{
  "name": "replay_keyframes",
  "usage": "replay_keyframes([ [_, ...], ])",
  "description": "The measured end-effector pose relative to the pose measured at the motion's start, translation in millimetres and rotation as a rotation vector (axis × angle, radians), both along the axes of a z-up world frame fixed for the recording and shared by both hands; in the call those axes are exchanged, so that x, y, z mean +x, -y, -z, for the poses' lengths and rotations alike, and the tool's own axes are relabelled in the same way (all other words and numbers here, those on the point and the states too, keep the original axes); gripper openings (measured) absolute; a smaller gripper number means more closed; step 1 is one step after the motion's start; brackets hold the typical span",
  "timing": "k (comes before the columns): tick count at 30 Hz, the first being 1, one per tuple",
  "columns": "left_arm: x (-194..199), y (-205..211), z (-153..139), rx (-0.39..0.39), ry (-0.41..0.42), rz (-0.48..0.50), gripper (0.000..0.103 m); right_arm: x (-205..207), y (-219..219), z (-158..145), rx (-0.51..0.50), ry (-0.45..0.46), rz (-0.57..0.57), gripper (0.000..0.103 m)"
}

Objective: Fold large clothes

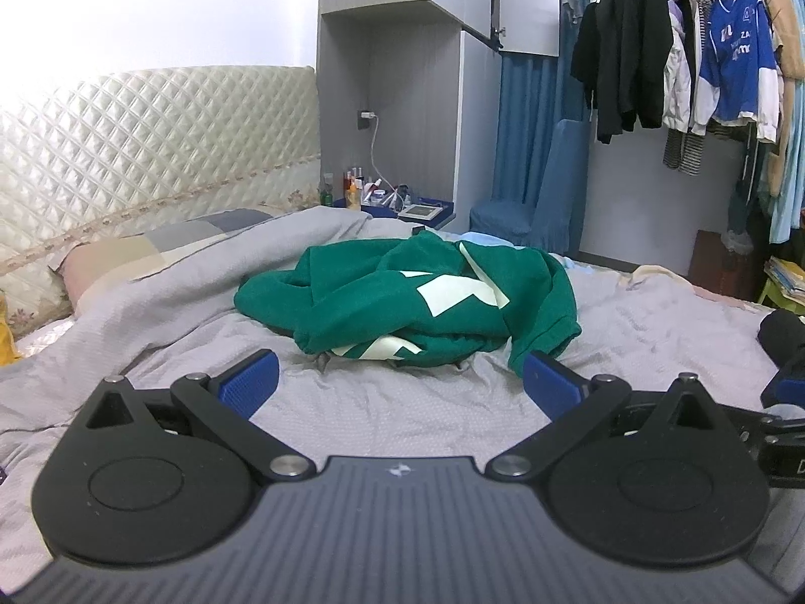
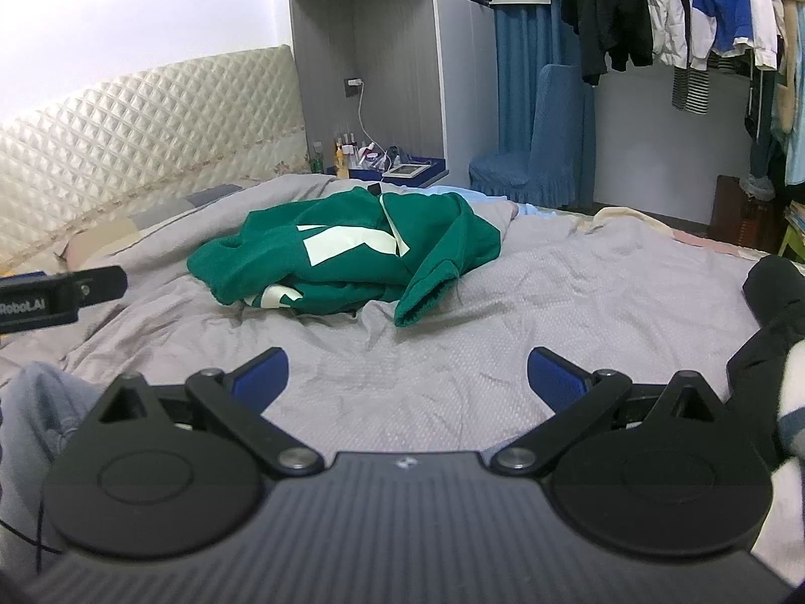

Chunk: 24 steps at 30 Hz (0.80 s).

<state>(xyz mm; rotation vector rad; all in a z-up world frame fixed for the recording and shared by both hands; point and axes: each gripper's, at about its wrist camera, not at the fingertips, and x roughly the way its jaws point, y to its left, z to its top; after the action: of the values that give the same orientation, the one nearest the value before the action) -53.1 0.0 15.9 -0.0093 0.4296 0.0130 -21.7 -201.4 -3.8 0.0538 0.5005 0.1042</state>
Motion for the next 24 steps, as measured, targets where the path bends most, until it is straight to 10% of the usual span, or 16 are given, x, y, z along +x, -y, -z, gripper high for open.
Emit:
replay_keyframes([
  [24, 0, -15, 4, -0.008, -0.015, -0.04, 0.103, 16, -9, 9, 0.038, -0.021, -0.052, 0.103],
])
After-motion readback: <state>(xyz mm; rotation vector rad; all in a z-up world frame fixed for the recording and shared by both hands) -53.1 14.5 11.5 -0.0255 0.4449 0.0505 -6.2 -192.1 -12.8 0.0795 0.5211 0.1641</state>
